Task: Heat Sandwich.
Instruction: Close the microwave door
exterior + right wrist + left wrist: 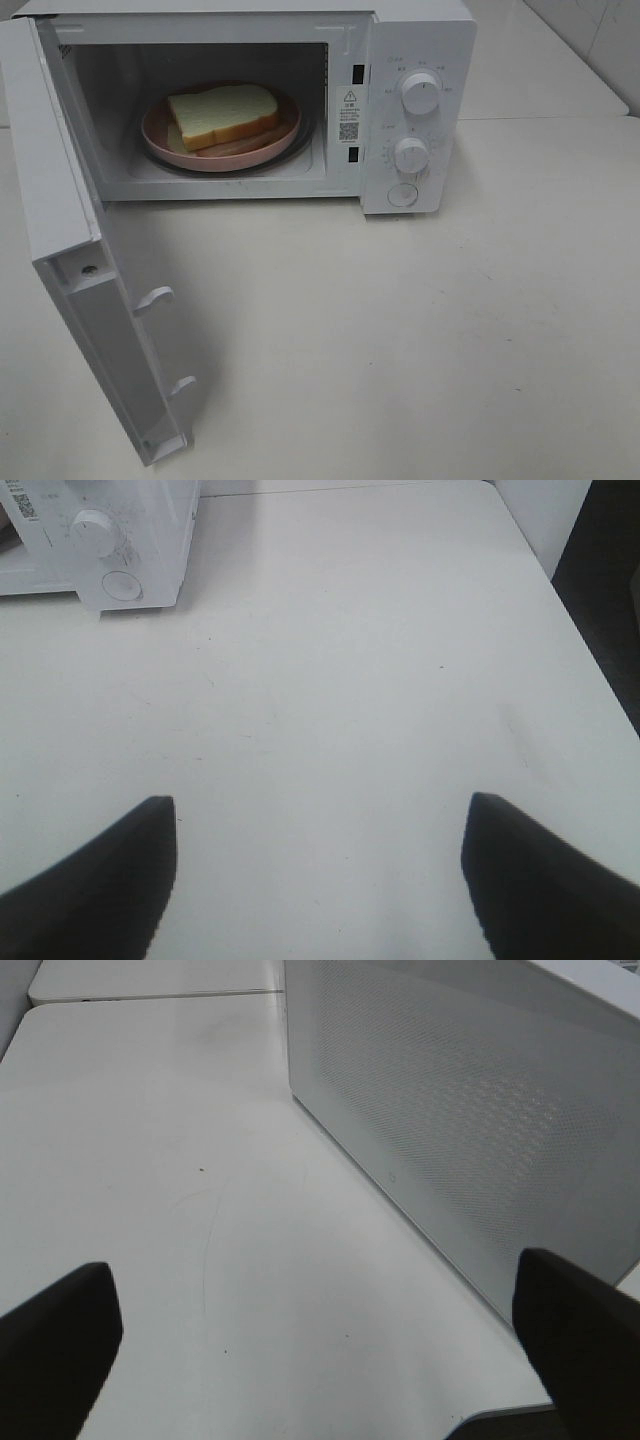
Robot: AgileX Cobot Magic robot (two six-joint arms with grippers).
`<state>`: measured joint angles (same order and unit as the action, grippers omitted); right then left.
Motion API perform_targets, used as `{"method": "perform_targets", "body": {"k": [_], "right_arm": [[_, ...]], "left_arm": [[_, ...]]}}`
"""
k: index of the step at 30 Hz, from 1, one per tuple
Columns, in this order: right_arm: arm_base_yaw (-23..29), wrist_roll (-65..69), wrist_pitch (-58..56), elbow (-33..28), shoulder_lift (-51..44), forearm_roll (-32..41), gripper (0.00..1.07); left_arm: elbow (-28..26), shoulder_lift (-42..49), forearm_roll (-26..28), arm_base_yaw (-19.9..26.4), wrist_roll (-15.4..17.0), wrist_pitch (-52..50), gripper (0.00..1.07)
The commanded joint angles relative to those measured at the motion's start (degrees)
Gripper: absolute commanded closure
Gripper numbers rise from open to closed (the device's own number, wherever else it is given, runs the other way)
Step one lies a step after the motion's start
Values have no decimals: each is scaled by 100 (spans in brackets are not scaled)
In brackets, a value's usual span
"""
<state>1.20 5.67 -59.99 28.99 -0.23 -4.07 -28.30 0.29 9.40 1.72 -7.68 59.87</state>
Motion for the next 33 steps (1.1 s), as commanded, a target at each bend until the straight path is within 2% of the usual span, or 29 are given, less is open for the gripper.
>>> {"method": "perform_targets", "body": {"k": [1,21,26,31,33], "right_arm": [[-52,-63,46,-17,-155,17,31],[-52,-63,46,-17,-155,17,31],[-52,-63,46,-17,-155,17,31],[-52,-63,46,-17,-155,17,31],[-52,-63,46,-17,-155,17,31]], "left_arm": [[11,103,6,17,29,-40,7],[11,97,143,17,29,-46,7],[-17,80,74,17,138,-103,7],[-195,-269,-63,17,138,-155,13],[-252,-630,-109,17,132,-309,22]]}}
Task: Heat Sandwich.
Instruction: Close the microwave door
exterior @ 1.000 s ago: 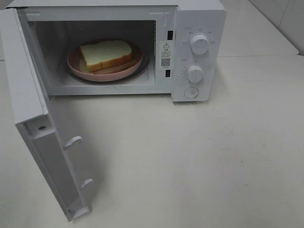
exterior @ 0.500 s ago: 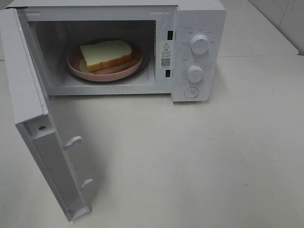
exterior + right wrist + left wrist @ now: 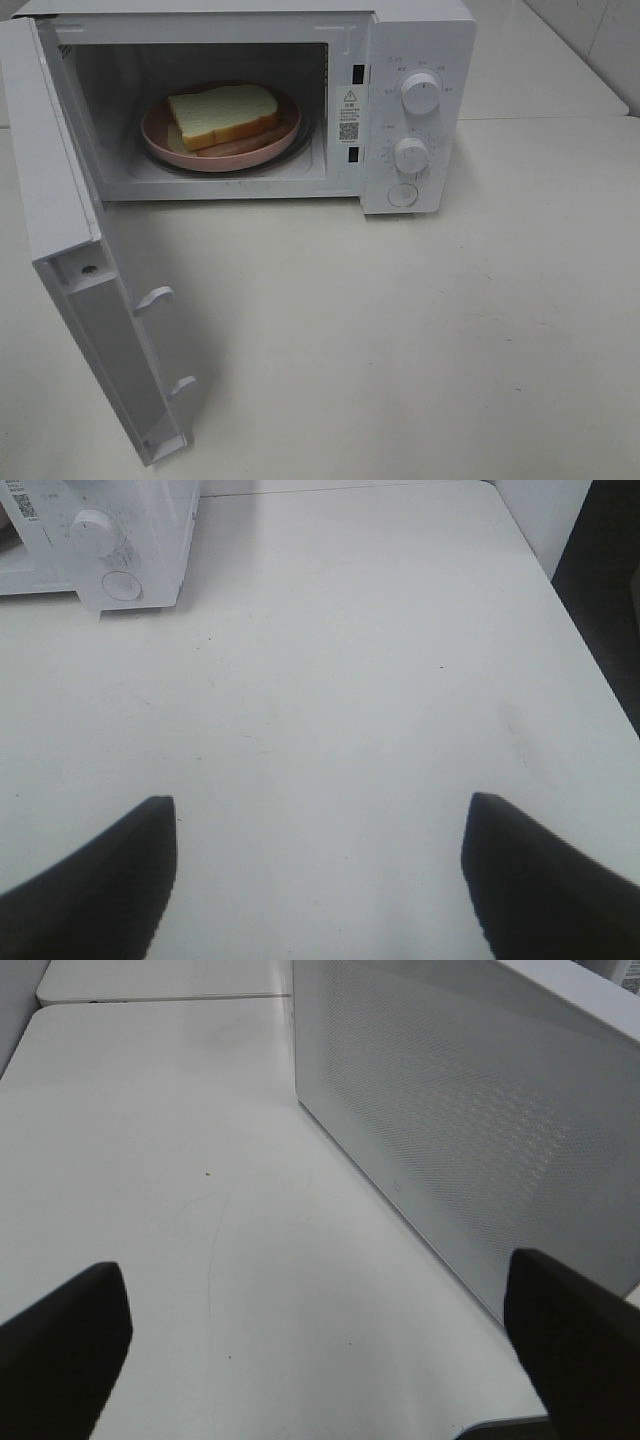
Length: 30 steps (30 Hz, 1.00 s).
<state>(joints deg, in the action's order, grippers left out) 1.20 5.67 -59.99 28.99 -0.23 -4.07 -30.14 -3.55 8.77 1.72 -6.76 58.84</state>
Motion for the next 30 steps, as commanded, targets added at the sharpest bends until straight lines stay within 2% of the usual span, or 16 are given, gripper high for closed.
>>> {"method": "perform_targets", "body": {"k": [1,3,6,7,8,10,11,12,13,19,20,21,24,25,29,30], "right_arm": [[-52,-63,46,-17,-155,17,31],[-52,-63,46,-17,-155,17,31],[-52,-63,46,-17,-155,17,31],[-52,-63,46,-17,-155,17,31],[-52,-63,46,-17,-155,17,31],[-52,-63,46,-17,-155,17,31],[-52,-63,46,-17,-155,17,31],[-52,-63,46,-17,-155,17,31],[-52,-63,46,-17,-155,17,31],[-52,-63,46,-17,-155,17,31],[-52,-63,46,-17,-155,17,31],[-52,-63,46,-17,-155,17,31],[-52,-63,46,-17,-155,17,31],[-52,-63,46,-17,-155,17,31],[-52,-63,46,-17,-155,17,31],[-52,-63,46,-17,-155,17,31]], "left_arm": [[-69,-384,-57,17,40,-281,25],[-69,-527,-57,17,40,-378,29],[-63,-1071,-92,17,40,-831,50],[-63,-1071,-92,17,40,-831,50],[-63,-1301,-115,17,40,-1100,64],[-63,-1530,-138,17,34,-1335,80],[-63,-1799,-166,17,-6,-1581,97],[-63,-1799,-166,17,-6,-1581,97],[-63,-1925,-195,17,-29,-1730,107],[97,-2607,-332,-11,-292,-2779,107],[275,-2802,-327,-17,-418,-3266,107],[275,-2802,-327,-17,-418,-3266,107],[613,-3037,-309,-17,-682,-4016,107],[848,-3203,-281,-17,-825,-4481,107],[1226,-3426,-275,-17,-859,-5283,107],[1415,-3581,-298,-17,-859,-5821,107]]}}
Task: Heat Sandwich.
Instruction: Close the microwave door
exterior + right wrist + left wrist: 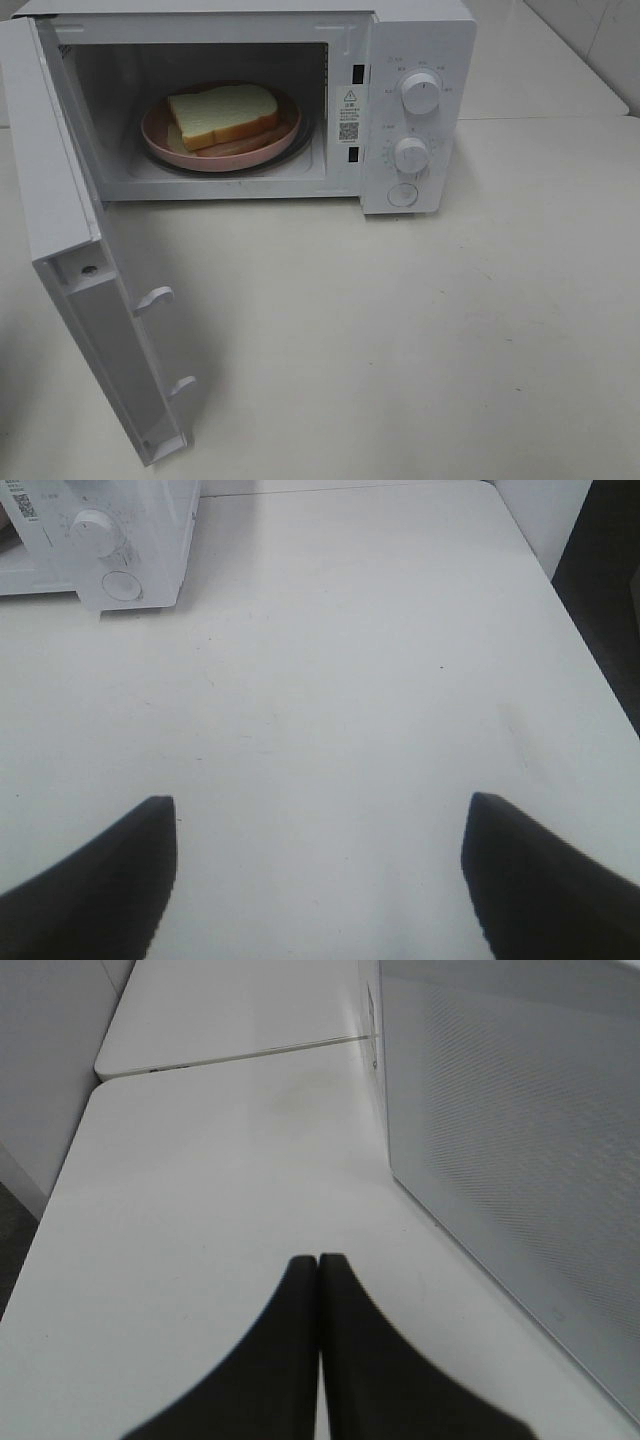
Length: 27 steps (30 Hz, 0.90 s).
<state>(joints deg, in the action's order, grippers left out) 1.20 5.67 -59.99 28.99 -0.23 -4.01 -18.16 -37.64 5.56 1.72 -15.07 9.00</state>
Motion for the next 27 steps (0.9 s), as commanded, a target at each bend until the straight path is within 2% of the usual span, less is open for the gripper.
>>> {"method": "perform_targets", "body": {"k": [1,5,8,12,14,15,18,22,27], "right_arm": [[-52,-63,46,-17,-155,11,31],[-52,-63,46,-17,-155,11,31],[-52,-63,46,-17,-155,11,31],[-52,-63,46,-17,-155,11,31],[-52,-63,46,-17,-155,11,31],[-52,-63,46,-17,-155,11,31],[-52,-63,46,-17,-155,11,31],[-52,-63,46,-17,-155,11,31],[-52,-63,46,-17,-155,11,31]], "left_arm": [[218,-172,23,-17,-29,-837,107],[516,-550,-69,-17,-23,-2223,107],[602,-756,-138,-17,34,-2716,107],[613,-1215,-453,-17,298,-3283,107],[613,-1633,-934,-17,733,-3575,107],[613,-1633,-934,-17,733,-3575,107],[607,-2103,-1593,-143,1461,-3925,107],[607,-2590,-1931,-498,1507,-4366,107],[607,-3163,-1891,-865,1432,-4847,107]]}}
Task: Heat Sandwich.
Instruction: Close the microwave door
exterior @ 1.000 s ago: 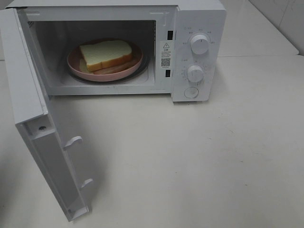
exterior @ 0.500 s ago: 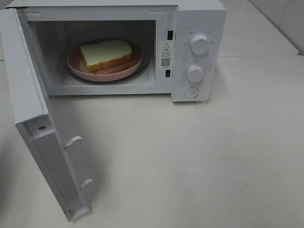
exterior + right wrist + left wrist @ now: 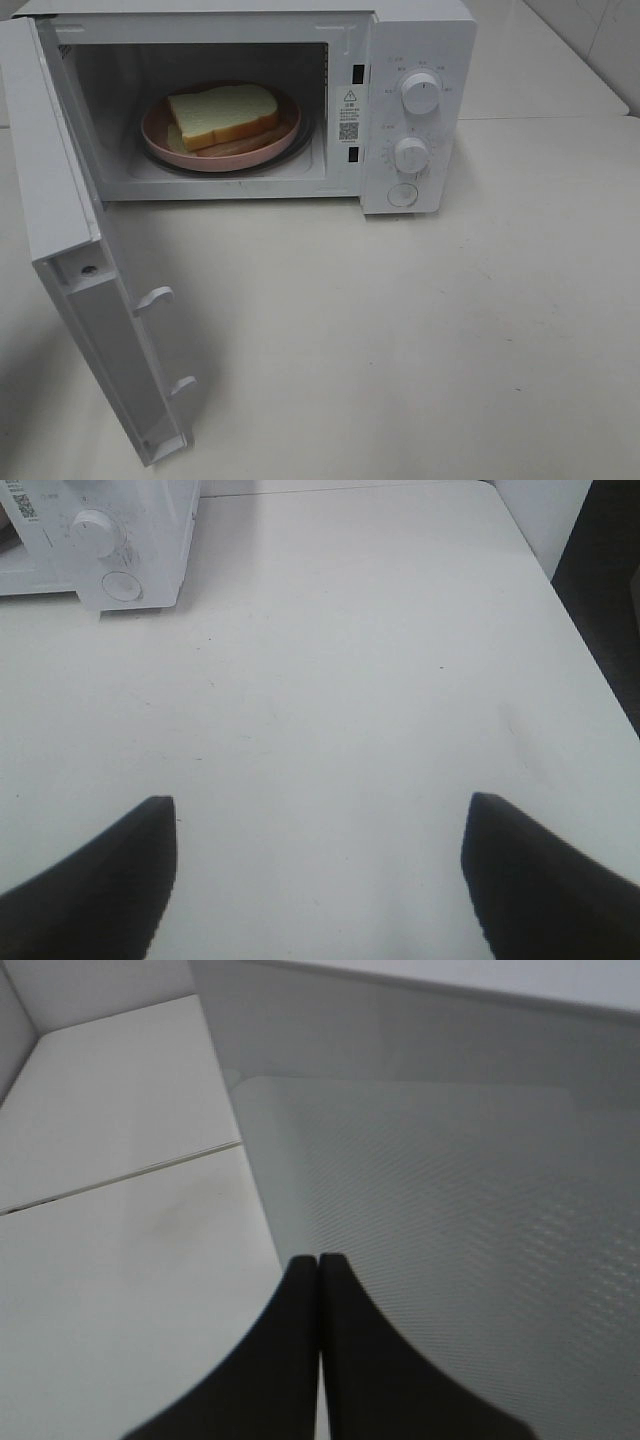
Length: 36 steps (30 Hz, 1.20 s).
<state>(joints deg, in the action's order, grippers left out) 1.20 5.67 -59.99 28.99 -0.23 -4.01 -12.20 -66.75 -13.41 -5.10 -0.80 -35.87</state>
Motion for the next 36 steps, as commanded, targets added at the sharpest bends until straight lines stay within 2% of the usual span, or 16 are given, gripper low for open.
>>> {"method": "perform_targets", "body": {"k": [1,8,12,13,16,18,22,23,26,27,30,35,36], "right_arm": [[-52,-63,46,-17,-155,11,31],[-52,-69,46,-17,-155,11,31],[-52,-69,46,-17,-155,11,31],[-52,-69,46,-17,-155,11,31],[-52,-69,46,-17,-155,11,31],[-52,-63,46,-17,-155,11,31],[-52,-63,46,-17,-155,11,31],[-52,-63,46,-17,-155,11,31],[-52,-63,46,-17,-155,11,31],[-52,-63,46,-17,-155,11,31],[-52,-63,46,-17,-155,11,31],[-52,-63,46,-17,-155,11,31],[-52,-63,46,-17,-155,11,31]], "left_arm": [[11,-355,23,-241,6,-458,107],[0,-1054,103,-670,6,-1146,107],[-40,-1473,418,-980,-23,-1490,107],[-115,-1673,699,-1192,-115,-1627,107],[-246,-1833,945,-1398,-235,-1696,107],[-498,-2074,1278,-1748,-418,-1696,107],[-751,-2292,1610,-2040,-550,-1696,107],[-974,-2435,1896,-2240,-659,-1696,107],[-1169,-2555,2097,-2406,-745,-1702,107],[-1381,-2699,2269,-2538,-842,-1690,107],[-1851,-3019,2544,-2744,-859,-1690,107],[-2194,-3266,2779,-2899,-859,-1690,107],[-2406,-3438,2807,-2974,-859,-1673,107]]}}
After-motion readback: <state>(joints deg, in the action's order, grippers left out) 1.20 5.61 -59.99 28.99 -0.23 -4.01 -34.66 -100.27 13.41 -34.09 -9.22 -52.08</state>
